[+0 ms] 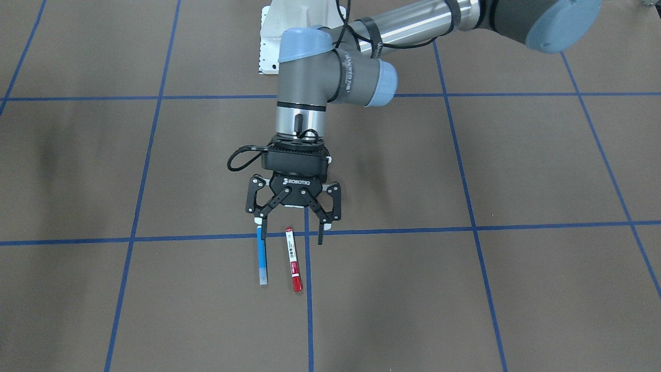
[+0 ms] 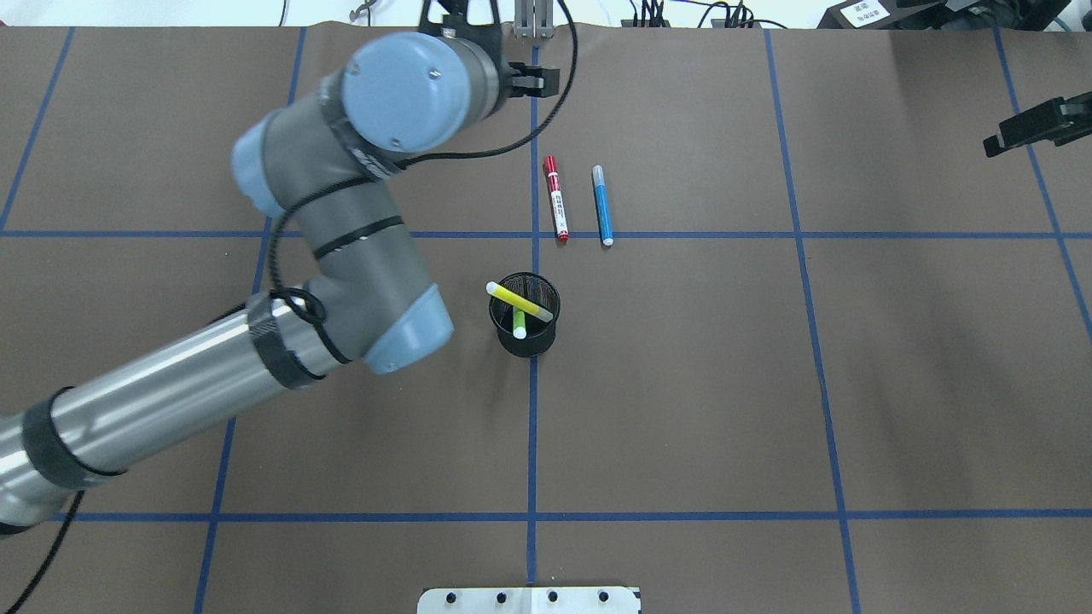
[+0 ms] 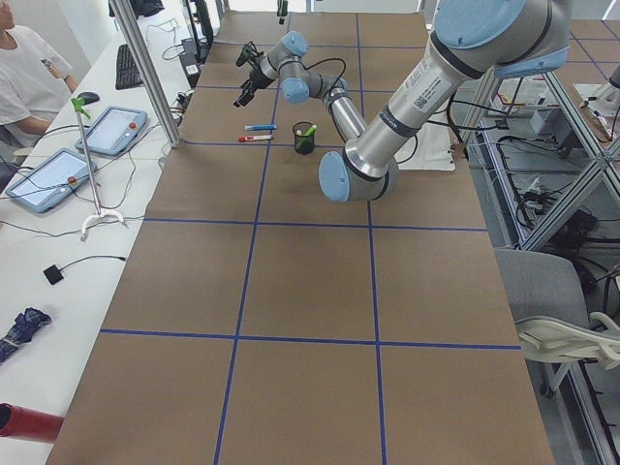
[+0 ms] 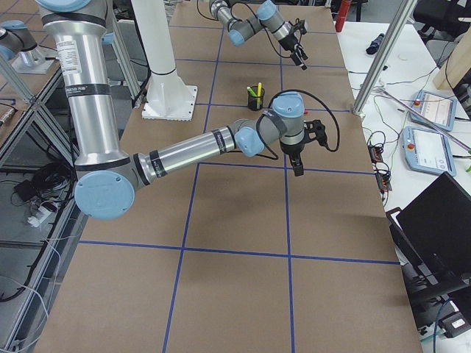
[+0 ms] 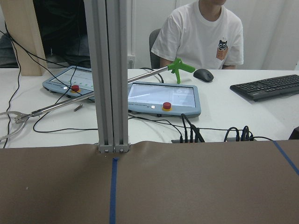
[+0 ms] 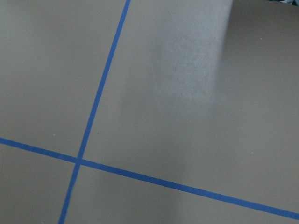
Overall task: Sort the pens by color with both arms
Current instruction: 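Withdraw the left gripper while the right gripper moves toward the cup, then lower the right gripper over the cup toward the yellow highlighter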
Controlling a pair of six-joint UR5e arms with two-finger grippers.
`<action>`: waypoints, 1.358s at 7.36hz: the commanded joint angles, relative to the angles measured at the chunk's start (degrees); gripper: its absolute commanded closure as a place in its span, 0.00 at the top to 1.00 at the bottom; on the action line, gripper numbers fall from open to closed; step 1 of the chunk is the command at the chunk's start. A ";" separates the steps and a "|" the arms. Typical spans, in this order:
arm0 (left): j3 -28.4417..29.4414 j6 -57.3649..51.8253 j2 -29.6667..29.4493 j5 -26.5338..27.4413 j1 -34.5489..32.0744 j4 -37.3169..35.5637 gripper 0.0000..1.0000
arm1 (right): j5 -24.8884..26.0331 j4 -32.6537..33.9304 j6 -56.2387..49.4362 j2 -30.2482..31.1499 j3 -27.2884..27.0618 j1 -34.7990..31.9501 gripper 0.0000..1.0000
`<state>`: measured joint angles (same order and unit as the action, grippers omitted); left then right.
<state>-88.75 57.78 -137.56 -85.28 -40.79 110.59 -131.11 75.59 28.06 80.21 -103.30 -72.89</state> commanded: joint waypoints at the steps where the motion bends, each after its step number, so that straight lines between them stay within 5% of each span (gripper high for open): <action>1: -7.48 -5.02 9.73 -15.47 -8.04 -1.43 0.99 | 4.77 0.09 11.72 -3.65 -3.90 7.54 0.99; 4: -8.99 -9.70 18.79 -33.20 -18.67 -1.26 0.99 | 18.39 0.26 31.90 -11.53 -7.09 24.74 0.99; 5: -8.73 -12.93 20.21 -38.42 -22.19 -1.34 0.97 | 26.70 0.26 36.49 -14.09 -7.09 32.21 0.99; 7: -8.81 -18.92 23.47 -39.08 -25.64 -1.35 0.97 | 31.16 0.61 43.79 -16.21 -7.88 40.68 0.99; 8: -8.81 -19.11 24.17 -40.65 -26.26 -1.34 0.97 | 38.49 0.96 45.83 -18.31 -7.27 47.34 0.99; 10: -8.81 -19.11 24.18 -40.93 -26.27 -1.34 0.98 | 41.64 1.05 45.33 -20.44 -4.99 51.26 0.84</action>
<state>-97.59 38.82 -113.53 -125.90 -66.90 109.25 -91.66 76.56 73.32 61.05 -109.64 -24.50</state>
